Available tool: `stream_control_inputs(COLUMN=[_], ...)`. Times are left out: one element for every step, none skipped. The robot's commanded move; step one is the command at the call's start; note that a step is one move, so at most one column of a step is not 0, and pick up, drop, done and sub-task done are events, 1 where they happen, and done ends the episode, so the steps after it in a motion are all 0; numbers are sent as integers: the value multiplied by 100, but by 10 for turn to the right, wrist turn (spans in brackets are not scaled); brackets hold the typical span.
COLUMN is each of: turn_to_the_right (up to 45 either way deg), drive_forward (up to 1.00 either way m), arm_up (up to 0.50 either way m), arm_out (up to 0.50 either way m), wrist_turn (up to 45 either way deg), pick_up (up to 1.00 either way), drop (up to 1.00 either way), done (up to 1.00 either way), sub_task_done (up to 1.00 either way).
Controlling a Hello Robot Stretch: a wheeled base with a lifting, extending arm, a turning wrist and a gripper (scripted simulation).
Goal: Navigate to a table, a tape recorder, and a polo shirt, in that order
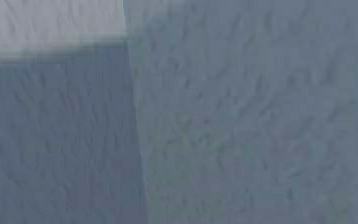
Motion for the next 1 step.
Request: stream_control_inputs(turn_to_the_right=[450], drive_forward=[0], arm_up=[0], arm_out=[0], wrist_turn=[0], pick_up=[0], drop=[0], done=[0], sub_task_done=[0])
